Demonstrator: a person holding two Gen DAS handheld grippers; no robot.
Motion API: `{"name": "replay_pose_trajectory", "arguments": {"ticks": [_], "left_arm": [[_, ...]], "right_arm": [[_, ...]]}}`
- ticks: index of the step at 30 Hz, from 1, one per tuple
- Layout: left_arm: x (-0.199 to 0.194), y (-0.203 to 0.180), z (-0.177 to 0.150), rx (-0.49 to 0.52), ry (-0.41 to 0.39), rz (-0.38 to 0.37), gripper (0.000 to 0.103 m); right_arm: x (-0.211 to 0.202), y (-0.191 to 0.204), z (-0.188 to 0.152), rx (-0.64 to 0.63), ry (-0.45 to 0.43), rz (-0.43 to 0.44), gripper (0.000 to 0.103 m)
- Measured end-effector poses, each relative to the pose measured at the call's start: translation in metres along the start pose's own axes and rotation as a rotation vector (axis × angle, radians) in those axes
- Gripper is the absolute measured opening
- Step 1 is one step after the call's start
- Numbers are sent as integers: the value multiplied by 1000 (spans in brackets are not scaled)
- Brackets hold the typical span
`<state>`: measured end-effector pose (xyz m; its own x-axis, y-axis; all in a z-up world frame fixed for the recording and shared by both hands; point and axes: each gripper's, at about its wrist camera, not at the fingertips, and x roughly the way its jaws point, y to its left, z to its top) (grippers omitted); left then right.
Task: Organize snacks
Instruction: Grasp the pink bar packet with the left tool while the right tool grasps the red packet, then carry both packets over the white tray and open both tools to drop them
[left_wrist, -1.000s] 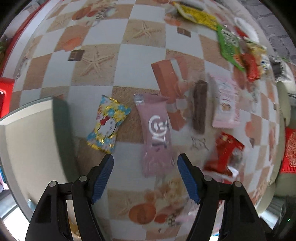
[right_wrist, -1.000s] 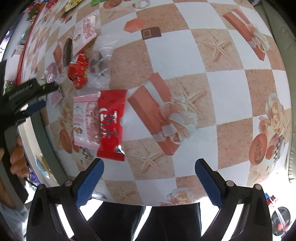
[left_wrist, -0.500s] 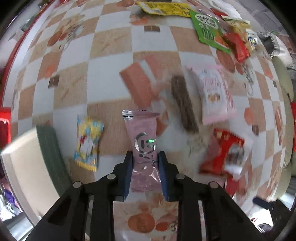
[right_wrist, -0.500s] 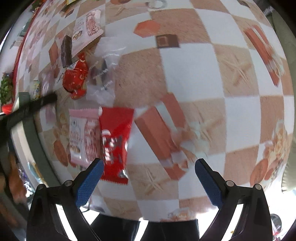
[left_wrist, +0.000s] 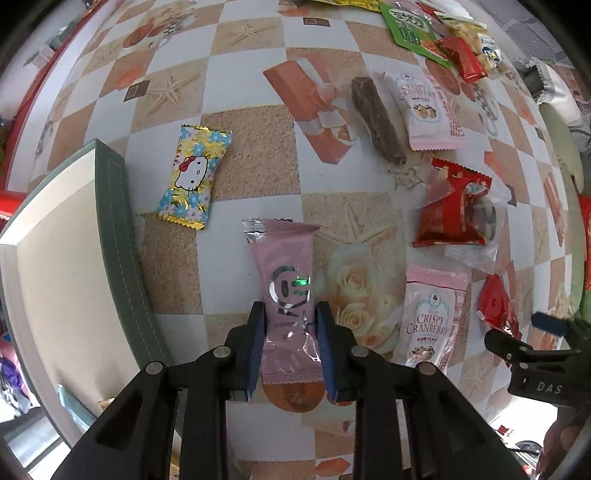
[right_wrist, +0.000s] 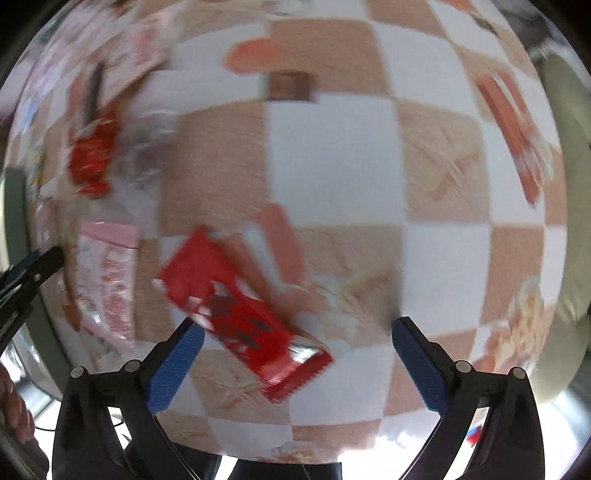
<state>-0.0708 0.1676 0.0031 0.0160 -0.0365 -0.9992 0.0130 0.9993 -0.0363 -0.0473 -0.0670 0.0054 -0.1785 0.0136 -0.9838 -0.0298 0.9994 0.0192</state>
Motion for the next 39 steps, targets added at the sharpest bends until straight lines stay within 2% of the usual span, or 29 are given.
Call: {"name": "replay_pose_trajectory", "arguments": {"ticks": [2,4,6,8,9,10,11,12,13,14,17,20,27,32,39], "left_arm": [[0,0,0,13,-2,7,31],[2,1,13,24,-1,13,32],[3,-2,16,35,3,10,41],[8,-9,16,52,26,29,70],[9,-11,15,50,25,32,72],[9,-11,15,45,21,28,71],[9,-11,15,47,21,21,66],[7,-13,14,55,12,19,60],[5,-17,12,67,3,18,41],[3,-20,11,83,2,15,29],[-3,-21,8,71,19,-24,27],[-17,-17,1,60,-9,-60,27],[-57,-5,-25,76,-72,-98,27],[-81,16,-33,65,-103,-97,27],[-90,49,-38,10,-156,-74,27]], "right_arm": [[1,16,4,-86,-7,-21,102],[3,26,6,-150,-10,-68,102],[4,31,6,-165,-1,-62,101],[1,36,2,-181,-3,-66,94],[-1,43,-2,-191,-8,-69,86],[-4,45,-5,-200,-17,-70,74],[-9,51,-10,-202,-28,-70,65],[-12,52,-14,-202,-39,-68,39],[-16,55,-16,-199,-51,-62,21],[-16,56,-17,-187,-44,-49,21],[-20,43,-18,-91,-34,60,21],[-29,26,-21,-18,-41,143,21],[-51,23,-36,38,-61,228,21],[-67,47,-31,0,-84,258,21],[-75,108,-31,-159,-90,269,21]]}}
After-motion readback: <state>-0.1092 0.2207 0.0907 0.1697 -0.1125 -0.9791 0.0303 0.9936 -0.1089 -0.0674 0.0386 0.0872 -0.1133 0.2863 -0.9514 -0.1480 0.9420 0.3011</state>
